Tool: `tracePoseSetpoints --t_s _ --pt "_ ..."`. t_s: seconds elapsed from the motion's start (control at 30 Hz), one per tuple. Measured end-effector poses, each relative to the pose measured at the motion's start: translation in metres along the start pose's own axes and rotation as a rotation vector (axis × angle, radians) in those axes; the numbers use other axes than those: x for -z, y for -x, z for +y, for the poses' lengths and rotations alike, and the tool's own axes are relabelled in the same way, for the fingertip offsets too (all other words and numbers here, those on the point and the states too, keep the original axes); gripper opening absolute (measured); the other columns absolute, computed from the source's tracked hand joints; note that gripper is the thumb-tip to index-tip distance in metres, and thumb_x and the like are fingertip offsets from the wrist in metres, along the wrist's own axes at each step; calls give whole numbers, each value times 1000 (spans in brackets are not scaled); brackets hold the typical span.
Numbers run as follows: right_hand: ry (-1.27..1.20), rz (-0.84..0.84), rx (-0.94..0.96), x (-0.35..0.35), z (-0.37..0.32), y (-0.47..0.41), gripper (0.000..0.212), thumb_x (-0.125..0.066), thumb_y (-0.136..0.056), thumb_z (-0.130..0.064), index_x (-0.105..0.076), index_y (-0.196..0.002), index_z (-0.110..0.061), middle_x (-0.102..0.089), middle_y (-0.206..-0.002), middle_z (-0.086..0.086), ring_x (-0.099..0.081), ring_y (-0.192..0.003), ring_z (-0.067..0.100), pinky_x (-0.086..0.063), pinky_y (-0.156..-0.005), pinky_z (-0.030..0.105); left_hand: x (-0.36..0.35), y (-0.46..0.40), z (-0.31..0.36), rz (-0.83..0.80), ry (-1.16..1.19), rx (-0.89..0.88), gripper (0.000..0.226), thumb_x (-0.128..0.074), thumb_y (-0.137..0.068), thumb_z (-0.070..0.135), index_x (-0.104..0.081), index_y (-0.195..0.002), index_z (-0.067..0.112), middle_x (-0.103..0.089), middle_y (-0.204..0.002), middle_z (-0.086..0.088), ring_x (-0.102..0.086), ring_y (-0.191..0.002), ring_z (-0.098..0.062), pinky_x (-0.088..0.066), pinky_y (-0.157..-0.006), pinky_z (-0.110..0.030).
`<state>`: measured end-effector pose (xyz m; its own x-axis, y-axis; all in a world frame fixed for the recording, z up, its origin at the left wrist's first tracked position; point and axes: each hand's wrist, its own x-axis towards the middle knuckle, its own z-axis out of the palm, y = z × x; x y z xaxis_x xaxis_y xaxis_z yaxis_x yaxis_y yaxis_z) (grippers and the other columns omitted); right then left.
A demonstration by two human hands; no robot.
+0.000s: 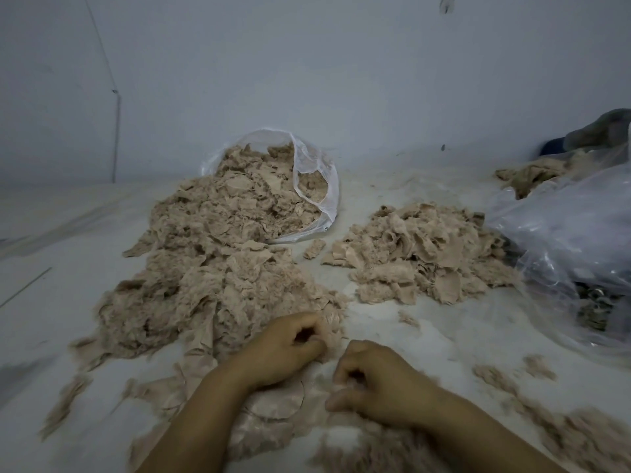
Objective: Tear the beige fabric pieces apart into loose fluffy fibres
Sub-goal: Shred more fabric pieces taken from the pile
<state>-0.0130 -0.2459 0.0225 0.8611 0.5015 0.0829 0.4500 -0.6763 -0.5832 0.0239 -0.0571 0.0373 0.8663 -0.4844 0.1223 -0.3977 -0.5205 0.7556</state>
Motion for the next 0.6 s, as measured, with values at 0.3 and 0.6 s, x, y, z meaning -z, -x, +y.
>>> tracePoseSetpoints --t_s 0.3,0.6 --pt "-363 184 -116 2 2 -1 13 -70 -84 -33 -64 -80 -22 -65 -78 -7 -57 -73 12 -44 -69 25 -4 -1 -4 -143 -46 -15 15 -63 -89 22 -67 -76 27 -59 -70 20 -52 -68 6 -39 -65 -10" --pt "-714 460 -264 12 15 1 20 -70 -84 -26 -65 -69 -14 -63 -61 -8 -57 -59 2 -43 -57 11 3 1 -5 48 130 15 19 -62 -86 38 -68 -79 22 -60 -67 14 -53 -62 1 -42 -61 -15"
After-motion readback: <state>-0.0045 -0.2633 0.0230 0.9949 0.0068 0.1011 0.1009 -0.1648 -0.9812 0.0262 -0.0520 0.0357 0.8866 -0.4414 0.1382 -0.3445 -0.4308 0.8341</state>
